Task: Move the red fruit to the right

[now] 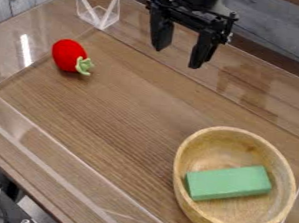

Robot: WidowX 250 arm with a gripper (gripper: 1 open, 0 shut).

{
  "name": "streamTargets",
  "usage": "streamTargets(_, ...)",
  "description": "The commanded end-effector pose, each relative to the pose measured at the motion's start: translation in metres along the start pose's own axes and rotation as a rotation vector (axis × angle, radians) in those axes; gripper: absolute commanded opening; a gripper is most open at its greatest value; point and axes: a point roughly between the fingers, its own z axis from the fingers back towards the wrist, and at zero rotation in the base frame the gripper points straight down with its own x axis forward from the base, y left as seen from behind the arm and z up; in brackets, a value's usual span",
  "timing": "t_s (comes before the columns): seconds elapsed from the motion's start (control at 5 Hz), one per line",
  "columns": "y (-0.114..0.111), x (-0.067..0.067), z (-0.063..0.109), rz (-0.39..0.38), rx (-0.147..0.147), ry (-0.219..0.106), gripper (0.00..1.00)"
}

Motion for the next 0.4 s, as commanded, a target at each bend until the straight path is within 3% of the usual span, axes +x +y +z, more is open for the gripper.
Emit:
streamTargets(0.0, 0.004, -0.007, -0.005, 0.062, -0.008, 0.027, 1.0)
streamTargets(0.2, 0.034, -0.013, -0.021, 0.156, -0.021, 0.022, 1.0)
